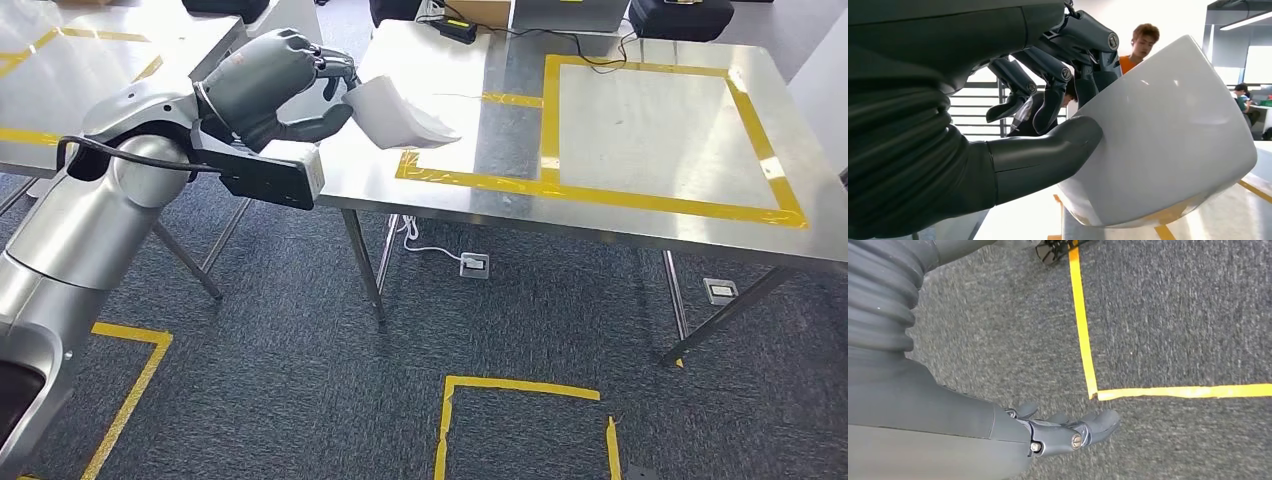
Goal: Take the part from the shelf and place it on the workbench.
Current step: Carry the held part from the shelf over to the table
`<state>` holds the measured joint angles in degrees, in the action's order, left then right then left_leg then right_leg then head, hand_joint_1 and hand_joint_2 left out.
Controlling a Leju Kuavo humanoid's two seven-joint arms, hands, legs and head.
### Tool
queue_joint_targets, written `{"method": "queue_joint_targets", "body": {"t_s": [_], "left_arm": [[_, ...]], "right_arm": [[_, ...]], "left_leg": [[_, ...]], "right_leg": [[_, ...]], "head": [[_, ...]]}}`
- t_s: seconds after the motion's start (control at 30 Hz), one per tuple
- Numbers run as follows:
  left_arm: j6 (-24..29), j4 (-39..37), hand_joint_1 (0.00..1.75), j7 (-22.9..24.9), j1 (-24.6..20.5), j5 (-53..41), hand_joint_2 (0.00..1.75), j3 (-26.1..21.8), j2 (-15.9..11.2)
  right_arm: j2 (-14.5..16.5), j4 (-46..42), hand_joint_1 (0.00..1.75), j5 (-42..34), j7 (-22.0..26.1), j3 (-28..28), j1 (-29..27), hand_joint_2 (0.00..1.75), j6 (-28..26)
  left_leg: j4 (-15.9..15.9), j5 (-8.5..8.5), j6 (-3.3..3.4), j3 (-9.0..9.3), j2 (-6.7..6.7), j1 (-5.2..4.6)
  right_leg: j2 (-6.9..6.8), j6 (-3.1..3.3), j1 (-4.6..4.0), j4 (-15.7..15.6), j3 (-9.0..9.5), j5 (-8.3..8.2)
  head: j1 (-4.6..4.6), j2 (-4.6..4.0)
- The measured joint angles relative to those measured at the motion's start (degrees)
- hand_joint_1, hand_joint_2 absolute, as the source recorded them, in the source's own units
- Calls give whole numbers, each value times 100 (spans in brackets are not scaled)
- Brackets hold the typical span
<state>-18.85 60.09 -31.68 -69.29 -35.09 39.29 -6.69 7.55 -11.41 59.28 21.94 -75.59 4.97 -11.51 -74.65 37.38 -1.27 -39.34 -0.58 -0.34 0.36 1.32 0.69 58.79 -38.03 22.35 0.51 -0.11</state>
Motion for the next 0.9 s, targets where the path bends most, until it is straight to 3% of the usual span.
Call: {"method": "queue_joint_targets", "body": {"t_s": [0.03,0.13,0.2,0.33,0.43,0.6,0.73,0.8,0.9], "left_arm": [[-35,-7,175,-36,-36,54,175,-5,-13],[-101,-28,175,-153,-142,189,175,-23,-38],[-162,-48,175,-250,-178,264,175,-21,-34],[-281,-141,175,-392,-218,388,175,14,30],[-335,-233,175,-456,-245,458,175,54,154],[-261,-389,175,-490,-253,479,175,121,401],[-199,-451,175,-515,-249,484,175,189,504],[-189,-463,175,-534,-249,496,175,213,557],[-178,-491,175,-554,-214,508,175,253,648]], "right_arm": [[1,0,0,1,-14,-1,-2,175,0],[7,0,0,4,-34,-2,-1,175,3],[8,0,0,11,-34,-2,7,175,11],[6,0,0,13,-28,-2,3,175,28],[3,0,0,0,-19,-2,20,175,46],[0,0,0,-34,-9,-2,35,175,117],[2,0,0,-35,-34,-2,35,175,138],[2,0,0,-40,-54,-2,35,175,136],[2,0,0,-47,-107,-2,31,175,129]], "left_leg": [[232,-109,-3,19,3,10],[1259,-954,38,238,20,7],[1536,-1207,91,311,27,-4],[1543,-1278,119,344,-1,-5],[1543,-1259,161,347,-21,-9],[1533,-1230,218,346,-24,-34],[1573,-1231,317,379,-2,-53],[1666,-1273,362,446,40,-13],[1704,-1284,382,478,92,2]], "right_leg": [[3,-9,4,10,60,54],[14,-77,2,44,184,182],[22,-131,-15,64,200,246],[12,0,-39,44,225,264],[-1,-20,-40,-7,262,268],[-9,-186,-18,-67,294,263],[1,-344,31,-91,314,262],[2,-360,24,130,227,400],[-3,-379,36,1146,-279,884]], "head": [[0,0],[0,0],[-3,0],[-5,0],[-7,0],[-7,0],[-1,0],[-10,0],[-22,0]]}}
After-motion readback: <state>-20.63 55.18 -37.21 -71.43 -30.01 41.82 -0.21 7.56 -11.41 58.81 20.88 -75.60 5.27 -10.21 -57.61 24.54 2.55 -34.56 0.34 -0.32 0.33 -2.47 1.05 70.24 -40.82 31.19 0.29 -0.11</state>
